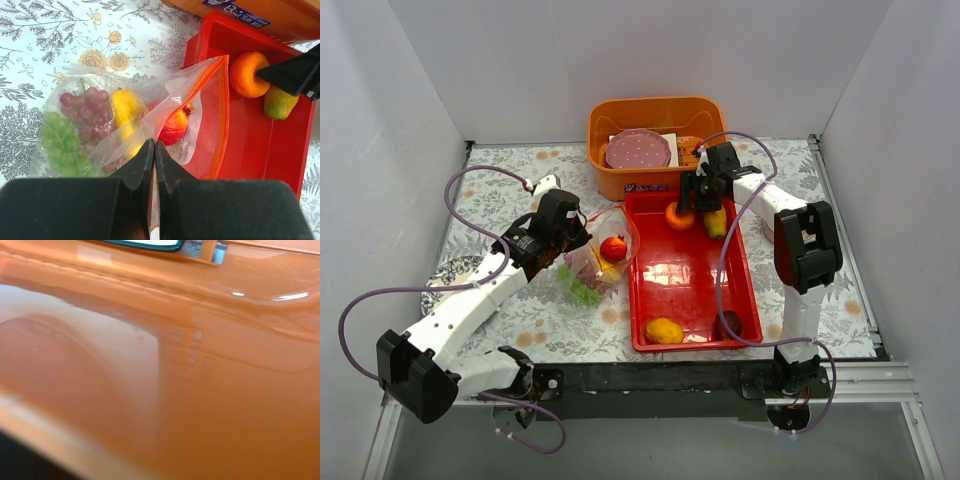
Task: Place the food in the zip-top bag and seal the zipper
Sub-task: Place the fake fruit in the zipper food storage bag, then pick up the fake fruit from the bin.
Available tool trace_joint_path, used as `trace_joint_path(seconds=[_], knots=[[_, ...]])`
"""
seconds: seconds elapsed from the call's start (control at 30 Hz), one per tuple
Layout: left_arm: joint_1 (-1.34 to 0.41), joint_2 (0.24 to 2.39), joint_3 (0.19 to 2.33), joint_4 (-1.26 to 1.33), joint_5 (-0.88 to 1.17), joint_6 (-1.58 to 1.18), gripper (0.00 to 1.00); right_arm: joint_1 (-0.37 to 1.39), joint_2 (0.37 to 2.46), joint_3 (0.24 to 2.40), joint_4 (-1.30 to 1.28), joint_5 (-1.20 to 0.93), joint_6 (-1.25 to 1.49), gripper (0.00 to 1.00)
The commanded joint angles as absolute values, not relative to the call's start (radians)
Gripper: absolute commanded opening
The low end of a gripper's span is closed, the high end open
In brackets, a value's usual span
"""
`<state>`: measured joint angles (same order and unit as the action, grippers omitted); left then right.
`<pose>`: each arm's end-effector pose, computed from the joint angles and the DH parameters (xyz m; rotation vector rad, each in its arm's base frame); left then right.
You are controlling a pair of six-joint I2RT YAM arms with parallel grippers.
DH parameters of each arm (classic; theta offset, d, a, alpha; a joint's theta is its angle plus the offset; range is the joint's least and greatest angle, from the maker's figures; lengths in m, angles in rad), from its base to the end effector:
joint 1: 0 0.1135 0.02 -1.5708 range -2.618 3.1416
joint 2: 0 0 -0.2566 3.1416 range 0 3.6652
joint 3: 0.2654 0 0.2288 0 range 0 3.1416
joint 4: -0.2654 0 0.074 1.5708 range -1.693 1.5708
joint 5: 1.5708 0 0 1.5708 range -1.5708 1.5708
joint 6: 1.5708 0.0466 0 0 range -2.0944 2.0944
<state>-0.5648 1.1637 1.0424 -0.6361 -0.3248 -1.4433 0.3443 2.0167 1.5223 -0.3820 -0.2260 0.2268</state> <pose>0.2028 -0.1109 0.3008 -1.1567 2.0695 -0.6513 0.4012 0.1549 0.2013 -0.2480 2.4766 0.5243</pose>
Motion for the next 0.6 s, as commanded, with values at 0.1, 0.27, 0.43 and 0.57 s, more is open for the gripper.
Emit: trace_joint_path(seconds=[0.1, 0.27, 0.43, 0.57], knots=[[-0.560, 1.151, 1.065, -0.634, -0.324, -1.428, 0.00, 0.342, 2.046, 1.479, -0.374, -0.362, 0.230, 0.77], [-0.560, 1.147, 1.063, -0.629, -0.321, -1.427, 0.00, 0.345, 2.039, 1.431, -0.353, -0.382, 0.244, 0.79], [-0.560, 1.154, 1.068, -0.624, -0.310, -1.417, 0.00, 0.364, 2.054, 1.427, -0.379, -0.368, 0.227, 0.80], [-0.560, 1.140, 1.066, -0.627, -0.311, -1.414, 0.00, 0.399, 2.068, 1.434, -0.403, -0.325, 0.219, 0.79]])
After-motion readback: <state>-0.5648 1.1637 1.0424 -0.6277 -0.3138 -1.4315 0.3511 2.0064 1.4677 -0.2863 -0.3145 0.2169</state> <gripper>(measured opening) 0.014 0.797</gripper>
